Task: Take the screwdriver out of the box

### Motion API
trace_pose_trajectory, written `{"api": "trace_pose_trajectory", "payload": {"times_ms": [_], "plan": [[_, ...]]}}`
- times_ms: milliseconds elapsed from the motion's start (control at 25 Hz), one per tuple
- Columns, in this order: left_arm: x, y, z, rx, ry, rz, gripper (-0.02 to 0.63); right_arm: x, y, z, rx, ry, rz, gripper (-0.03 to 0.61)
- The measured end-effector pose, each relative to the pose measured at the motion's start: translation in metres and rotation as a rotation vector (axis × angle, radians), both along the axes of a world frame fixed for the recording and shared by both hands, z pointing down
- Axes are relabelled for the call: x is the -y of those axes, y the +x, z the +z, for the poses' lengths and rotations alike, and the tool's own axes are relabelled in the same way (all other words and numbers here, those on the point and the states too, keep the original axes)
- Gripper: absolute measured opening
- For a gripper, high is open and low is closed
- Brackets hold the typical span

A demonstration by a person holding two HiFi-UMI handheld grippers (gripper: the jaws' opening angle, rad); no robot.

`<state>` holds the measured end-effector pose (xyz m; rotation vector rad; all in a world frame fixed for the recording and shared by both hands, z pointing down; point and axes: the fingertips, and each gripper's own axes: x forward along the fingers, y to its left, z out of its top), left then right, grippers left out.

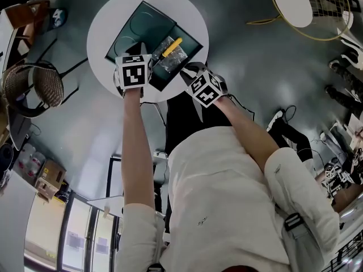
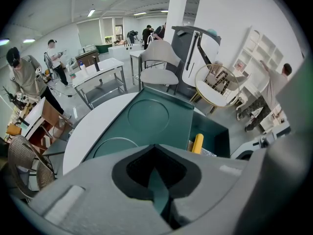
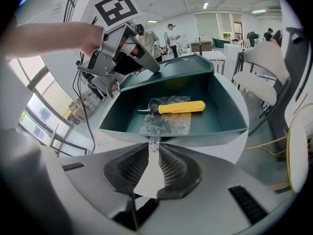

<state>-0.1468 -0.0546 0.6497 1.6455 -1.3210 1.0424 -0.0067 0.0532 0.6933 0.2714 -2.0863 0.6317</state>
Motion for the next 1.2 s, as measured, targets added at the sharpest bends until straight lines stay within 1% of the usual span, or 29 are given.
{"api": "trace_pose_trajectory", "payload": {"times_ms": [160, 400, 520, 600, 640, 680, 880, 1000, 1080, 1200], "plan": [[-0.001, 0.000, 0.000, -0.006, 0.005, -0.009, 0.009, 0.001, 0.002, -0.001, 0.006, -0.005, 0.019, 0.074], [-0.001, 0.001, -0.001, -0.005, 0.011, -0.014, 0.009, 0.003, 0.003, 0.002, 0.002, -0.018, 0.018, 0.075], [0.000, 0.000, -0.001, -0.003, 0.015, -0.014, 0.009, 0.000, 0.004, 0.004, 0.014, -0.069, 0.039, 0.081], [-0.001, -0.001, -0.002, -0.009, 0.019, -0.018, 0.009, -0.002, 0.006, 0.004, 0.032, -0.126, 0.071, 0.102], [-0.002, -0.002, -0.001, -0.015, 0.021, -0.022, 0.009, -0.002, 0.009, 0.004, 0.038, -0.144, 0.089, 0.117], [-0.002, -0.002, -0.001, -0.020, 0.021, -0.025, 0.009, 0.000, 0.013, 0.002, 0.038, -0.150, 0.104, 0.118], [-0.002, -0.001, -0.001, -0.031, 0.011, -0.026, 0.009, 0.008, 0.037, -0.009, 0.021, -0.125, 0.140, 0.109], [-0.005, 0.003, -0.001, -0.035, 0.005, 0.008, 0.009, 0.014, 0.043, -0.024, 0.032, -0.104, 0.153, 0.104], [-0.005, 0.006, -0.001, -0.045, 0.013, 0.025, 0.009, 0.019, 0.045, -0.038, 0.043, -0.087, 0.152, 0.104], [-0.007, 0.008, -0.006, -0.052, 0.035, 0.028, 0.009, 0.024, 0.043, -0.056, 0.053, -0.057, 0.132, 0.104]]}}
